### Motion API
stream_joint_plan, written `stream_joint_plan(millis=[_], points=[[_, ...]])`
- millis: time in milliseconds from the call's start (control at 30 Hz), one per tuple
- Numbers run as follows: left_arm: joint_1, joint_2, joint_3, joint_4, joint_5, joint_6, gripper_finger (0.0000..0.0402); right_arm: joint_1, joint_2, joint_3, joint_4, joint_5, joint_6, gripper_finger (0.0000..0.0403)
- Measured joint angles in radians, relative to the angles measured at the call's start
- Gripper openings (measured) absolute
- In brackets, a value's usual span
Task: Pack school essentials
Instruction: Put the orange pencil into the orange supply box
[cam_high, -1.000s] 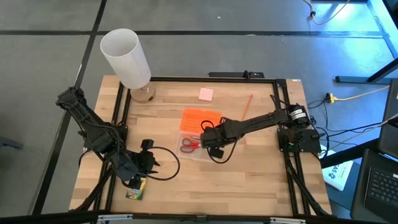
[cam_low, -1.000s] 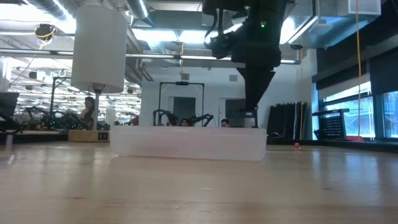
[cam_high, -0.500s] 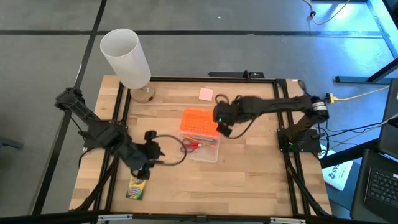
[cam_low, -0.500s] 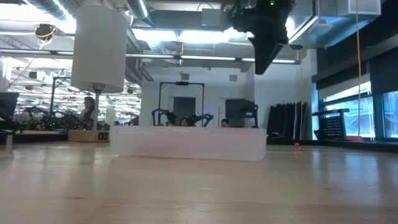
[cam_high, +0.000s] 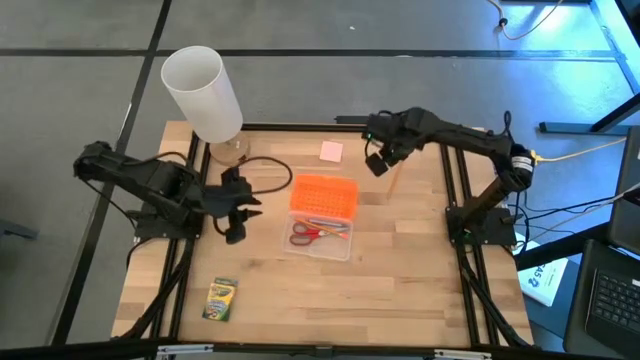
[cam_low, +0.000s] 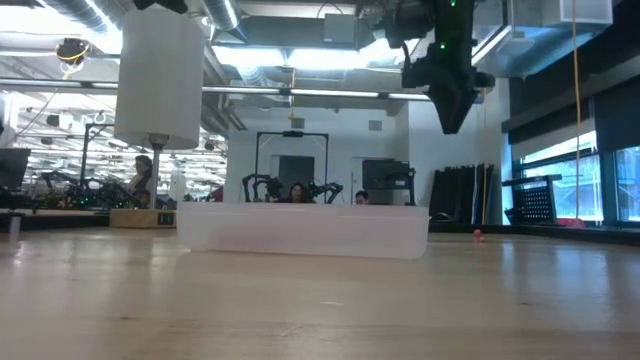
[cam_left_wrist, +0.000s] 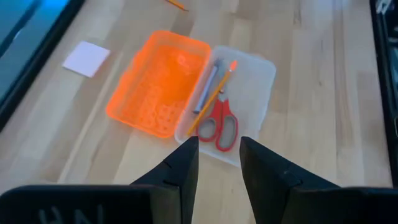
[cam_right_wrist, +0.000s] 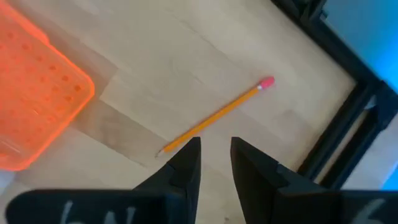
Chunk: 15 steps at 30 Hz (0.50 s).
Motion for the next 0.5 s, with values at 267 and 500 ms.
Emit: stream_joint_plan(millis=[267, 500], points=[[0.035, -0.008, 0.0, 0.001, 0.003, 0.051, 0.011, -0.207, 0.0, 0.0, 0.01, -0.174, 0.112, 0.009], [0.034, -0.005, 0.0, 0.001, 0.002, 0.051, 0.011, -0.337, 0.015, 0.0, 0.055, -0.183, 0.123, 0.009]])
